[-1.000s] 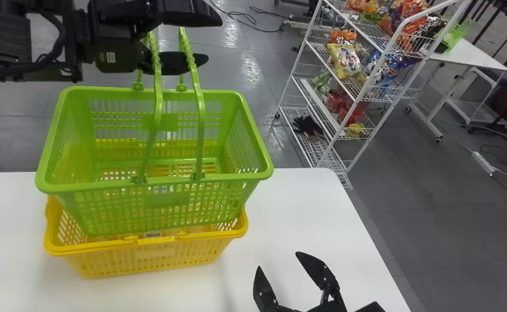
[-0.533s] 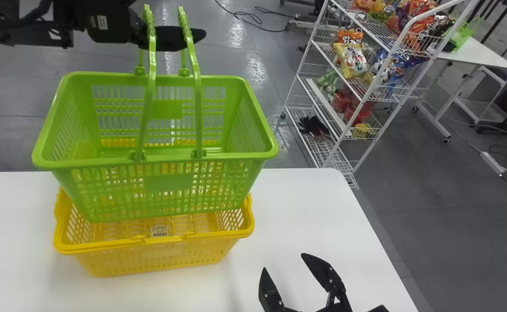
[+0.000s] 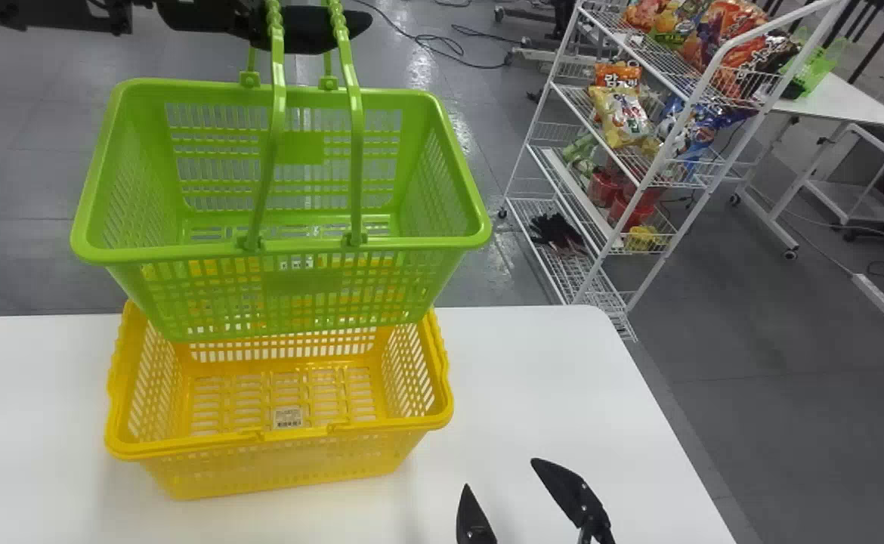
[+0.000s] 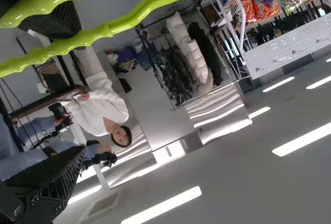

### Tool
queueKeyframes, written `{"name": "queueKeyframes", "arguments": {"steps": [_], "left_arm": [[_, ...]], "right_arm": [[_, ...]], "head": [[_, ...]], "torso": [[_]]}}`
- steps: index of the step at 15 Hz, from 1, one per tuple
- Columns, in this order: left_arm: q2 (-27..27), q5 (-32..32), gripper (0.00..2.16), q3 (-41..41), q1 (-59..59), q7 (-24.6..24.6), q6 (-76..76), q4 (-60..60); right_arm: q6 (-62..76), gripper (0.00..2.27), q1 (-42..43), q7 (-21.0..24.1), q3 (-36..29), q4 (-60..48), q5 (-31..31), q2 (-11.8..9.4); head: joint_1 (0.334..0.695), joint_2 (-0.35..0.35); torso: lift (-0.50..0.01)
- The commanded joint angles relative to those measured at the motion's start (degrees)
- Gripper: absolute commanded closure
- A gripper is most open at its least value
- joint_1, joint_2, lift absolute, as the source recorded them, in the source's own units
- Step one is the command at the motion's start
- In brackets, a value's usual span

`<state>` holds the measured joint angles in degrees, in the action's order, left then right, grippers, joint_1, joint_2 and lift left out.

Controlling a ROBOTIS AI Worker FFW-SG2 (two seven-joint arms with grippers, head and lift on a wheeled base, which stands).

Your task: Grasp handle with right gripper to insert into left gripper then lift and swing left to center

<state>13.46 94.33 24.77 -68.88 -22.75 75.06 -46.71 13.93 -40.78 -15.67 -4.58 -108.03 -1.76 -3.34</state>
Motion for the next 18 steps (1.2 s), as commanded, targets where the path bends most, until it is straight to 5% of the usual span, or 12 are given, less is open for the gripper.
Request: {"name": "queueKeyframes", "arguments": {"steps": [1,2,5,7,8,18], "left_arm": [[0.17,0.24,0.14,0.45,-0.73,-0.01,0.49,0.83],[0.17,0.33,0.27,0.45,-0.91,-0.01,1.19,1.35],[0.17,0.59,1.21,0.63,-2.31,0.52,4.53,2.85],[0.08,0.59,1.41,0.81,-2.84,0.08,4.88,3.2],[0.08,0.59,1.9,0.98,-2.93,0.25,5.06,3.38],[4.74,0.16,1.91,2.91,-4.69,-0.1,5.06,3.38]], "right_arm": [[0.0,0.2,0.0,0.03,0.19,0.01,0.0,0.0],[0.0,0.2,0.0,-0.06,0.19,0.1,0.0,0.08],[0.0,0.2,0.0,0.03,0.45,0.01,0.0,0.08],[0.18,0.2,0.0,0.03,0.54,0.01,0.0,0.08],[0.18,0.2,0.0,-0.06,0.63,0.1,0.0,0.08],[0.7,0.2,0.0,-0.06,0.71,0.45,0.0,0.08]], "head": [[0.66,-0.296],[0.659,-0.295],[0.663,-0.29],[0.667,-0.29],[0.667,-0.29],[0.67,-0.277]], "torso": [[-0.093],[-0.093],[-0.093],[-0.093],[-0.093],[-0.093]]}}
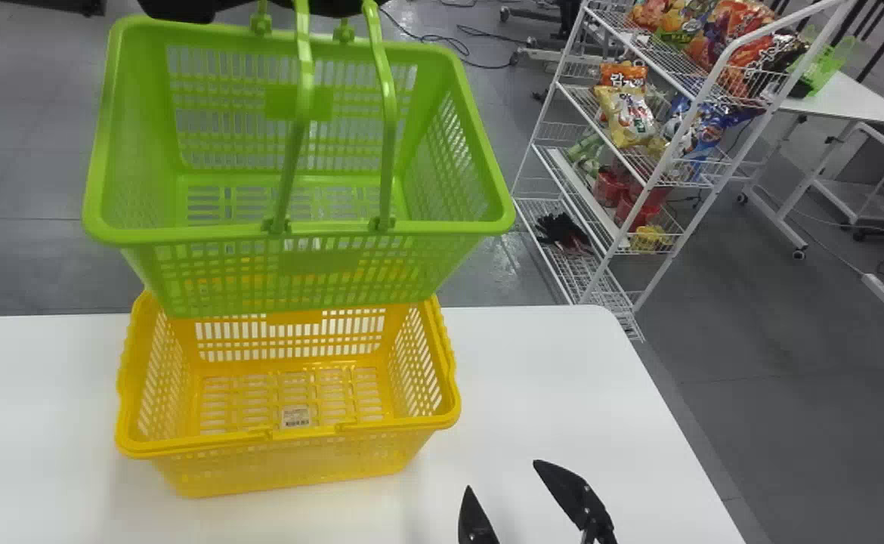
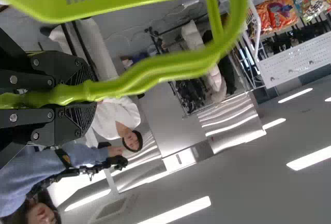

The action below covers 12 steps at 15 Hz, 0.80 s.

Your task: Grasp handle with right gripper to insert into left gripper then lift and swing left to center

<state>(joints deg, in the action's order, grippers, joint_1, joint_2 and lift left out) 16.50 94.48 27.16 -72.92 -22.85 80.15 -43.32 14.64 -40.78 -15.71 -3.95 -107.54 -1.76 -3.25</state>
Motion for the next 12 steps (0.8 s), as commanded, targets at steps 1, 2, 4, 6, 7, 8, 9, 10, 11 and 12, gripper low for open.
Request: {"name": "queueKeyframes", "arguments": {"steps": [1,2,4,6,7,8,9,10,11,12], "left_arm": [[3.63,0.0,1.91,0.88,-0.91,-0.09,-0.03,0.07],[5.82,0.09,1.91,1.14,-1.17,-0.18,-0.03,0.07],[10.4,0.35,1.91,1.93,-2.23,-0.71,-0.03,0.43],[15.14,0.35,1.91,2.9,-3.11,-1.32,-0.2,0.43],[17.78,0.35,1.91,2.9,-3.2,-1.85,-0.2,0.43],[20.33,0.35,1.91,3.08,-3.28,-2.38,-0.03,0.43],[22.61,0.35,1.91,3.6,-3.55,-2.82,-0.03,0.43],[25.25,0.35,1.91,3.69,-3.37,-3.43,0.15,0.16],[27.53,0.35,1.91,3.78,-3.11,-3.87,0.5,0.07],[29.91,0.35,1.91,3.78,-2.76,-4.31,0.85,-0.01]], "right_arm": [[-0.01,0.2,0.0,-0.02,0.08,-0.04,0.0,0.0],[-0.01,0.2,0.0,-0.02,0.17,-0.04,0.0,-0.09],[-0.01,0.2,0.0,-0.02,0.26,-0.04,0.0,-0.09],[-0.01,0.2,0.0,-0.02,0.43,-0.04,0.09,-0.09],[-0.01,0.2,0.0,-0.02,0.52,-0.13,0.09,-0.17],[-0.01,0.2,0.0,-0.02,0.61,-0.13,0.09,-0.17],[-0.01,0.2,0.0,-0.02,0.7,-0.13,0.09,-0.17],[-0.01,0.2,0.0,-0.02,0.78,-0.13,0.09,-0.26],[-0.19,0.2,0.09,-0.02,0.78,-0.13,0.09,-0.35],[-0.36,0.2,0.18,-0.02,0.87,-0.13,0.09,-0.44]], "head": [[0.67,-0.268],[0.668,-0.241],[0.667,-0.202],[0.663,-0.159],[0.661,-0.134],[0.66,-0.111],[0.656,-0.061],[0.655,-0.038],[0.654,-0.011],[0.655,0.016]], "torso": [[-0.093],[-0.093],[-0.093],[-0.093],[-0.093],[-0.093],[-0.093],[-0.093],[-0.093],[-0.093]]}}
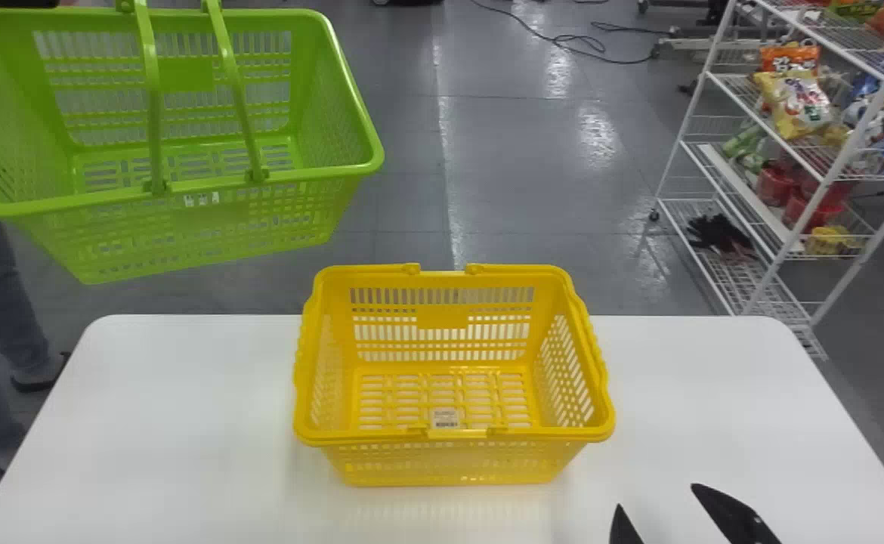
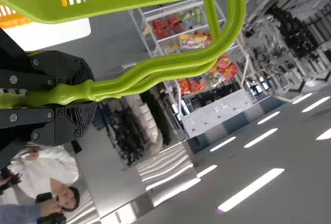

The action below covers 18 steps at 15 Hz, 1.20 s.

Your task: Grasp handle with right gripper to insert into left gripper then lift and swing left to center

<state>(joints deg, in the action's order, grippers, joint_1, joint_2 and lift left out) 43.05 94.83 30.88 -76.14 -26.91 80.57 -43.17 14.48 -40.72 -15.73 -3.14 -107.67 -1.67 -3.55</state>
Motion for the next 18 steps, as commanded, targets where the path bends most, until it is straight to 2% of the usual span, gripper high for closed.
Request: {"name": "queueKeyframes", "arguments": {"steps": [1,5,9,12,14,18], "left_arm": [[5.64,0.0,1.91,0.06,1.17,-0.95,0.6,-0.25],[13.37,0.26,1.91,-3.98,7.5,-3.06,1.48,-1.83],[20.49,0.35,1.91,-17.08,23.85,-3.76,3.77,-6.75],[22.95,0.88,1.91,-33.78,43.18,-3.94,5.88,-11.94],[23.04,2.2,1.91,-48.1,60.06,-3.59,8.16,-17.82],[20.32,7.38,1.91,-73.59,91.43,-2.27,9.46,-31.01]], "right_arm": [[-0.2,0.2,0.2,0.0,0.15,0.0,0.0,-0.23],[-0.2,0.2,0.03,0.0,-0.28,-0.09,-0.09,-0.58],[0.33,0.2,-0.68,-0.35,-2.31,-0.26,-1.76,-0.84],[0.5,0.2,-0.85,-0.53,-3.62,-0.26,-2.99,-1.11],[0.5,0.2,-0.85,-0.62,-4.15,-0.35,-3.43,-1.19],[0.85,0.2,-0.77,-1.41,-6.09,-0.17,-4.92,-1.28]], "head": [[0.657,0.064],[0.668,0.148],[0.695,0.227],[0.695,0.275],[0.695,0.293],[0.695,0.318]], "torso": [[-0.093],[-0.093],[-0.093],[-0.093],[-0.093],[-0.093]]}}
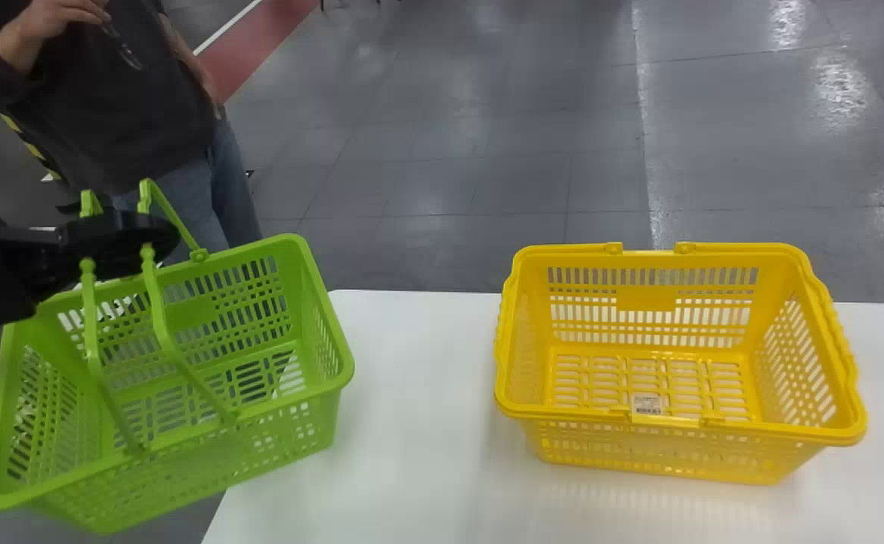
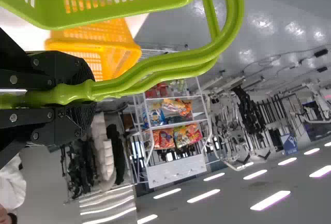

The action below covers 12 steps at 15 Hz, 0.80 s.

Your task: Grasp handle with right gripper to insert into left gripper then lift and swing left to center

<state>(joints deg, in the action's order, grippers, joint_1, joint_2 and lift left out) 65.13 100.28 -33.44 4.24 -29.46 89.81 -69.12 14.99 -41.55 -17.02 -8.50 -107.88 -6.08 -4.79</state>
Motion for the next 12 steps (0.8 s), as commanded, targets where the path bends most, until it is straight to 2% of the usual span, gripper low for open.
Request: {"name": "queueKeyframes", "arguments": {"steps": [1,5,11,12], "left_arm": [[-3.69,2.9,1.91,-14.37,16.94,0.64,0.22,-8.93],[-11.78,9.49,1.91,-27.56,33.81,2.48,0.22,-25.1],[-22.59,14.33,1.91,-28.7,40.76,4.85,0.22,-44.96],[-23.99,14.59,1.91,-27.73,41.11,5.21,0.22,-47.16]], "right_arm": [[0.51,0.2,0.06,-0.48,-1.17,0.21,-1.31,-0.04],[0.69,0.2,0.24,-0.65,-2.13,0.47,-1.92,-0.04],[1.04,0.2,0.5,-0.91,-2.48,0.56,-2.18,-0.04],[1.21,0.2,0.5,-1.18,-2.57,0.56,-2.36,0.05]], "head": [[0.695,0.319],[0.695,0.3],[0.695,0.183],[0.695,0.134]], "torso": [[-0.093],[-0.093],[-0.093],[-0.093]]}}
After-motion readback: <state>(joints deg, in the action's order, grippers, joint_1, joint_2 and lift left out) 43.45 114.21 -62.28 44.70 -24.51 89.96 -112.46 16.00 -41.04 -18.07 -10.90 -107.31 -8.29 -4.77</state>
